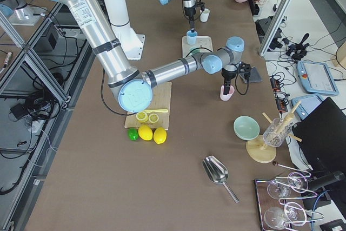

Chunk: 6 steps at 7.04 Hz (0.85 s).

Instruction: Place all cups on tray

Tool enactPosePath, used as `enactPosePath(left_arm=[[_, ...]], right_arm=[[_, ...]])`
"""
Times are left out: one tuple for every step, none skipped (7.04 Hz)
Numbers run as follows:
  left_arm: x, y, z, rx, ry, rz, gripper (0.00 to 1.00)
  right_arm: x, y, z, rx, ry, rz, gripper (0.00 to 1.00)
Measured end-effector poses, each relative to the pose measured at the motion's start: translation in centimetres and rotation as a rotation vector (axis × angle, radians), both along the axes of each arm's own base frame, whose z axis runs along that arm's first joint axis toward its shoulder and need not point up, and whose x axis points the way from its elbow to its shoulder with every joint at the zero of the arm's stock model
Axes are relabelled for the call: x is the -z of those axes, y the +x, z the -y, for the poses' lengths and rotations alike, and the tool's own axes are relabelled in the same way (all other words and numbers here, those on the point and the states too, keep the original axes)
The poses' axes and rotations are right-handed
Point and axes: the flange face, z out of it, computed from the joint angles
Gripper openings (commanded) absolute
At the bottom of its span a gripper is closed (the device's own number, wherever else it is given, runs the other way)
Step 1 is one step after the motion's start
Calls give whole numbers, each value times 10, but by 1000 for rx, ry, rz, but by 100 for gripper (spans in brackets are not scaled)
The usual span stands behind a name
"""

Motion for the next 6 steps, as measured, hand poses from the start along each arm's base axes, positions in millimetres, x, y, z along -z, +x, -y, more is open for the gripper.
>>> enactPosePath(left_arm=[[9,-15,2,-6,11,-2,98],[20,-37,5,-20,13,-4,98],[27,-60,9,-34,22,2,98],[26,-82,15,-41,39,14,98],[20,-108,25,-50,53,21,98],[11,-140,39,-64,64,18,98]], right_arm=[[-14,-2,4,-2,14,-3,99],[-27,-6,6,0,26,-1,93],[-34,-12,5,6,31,-1,71],[-38,-21,3,12,33,-10,49],[-42,-31,1,16,38,-28,21],[-46,-40,-2,19,43,-43,0]])
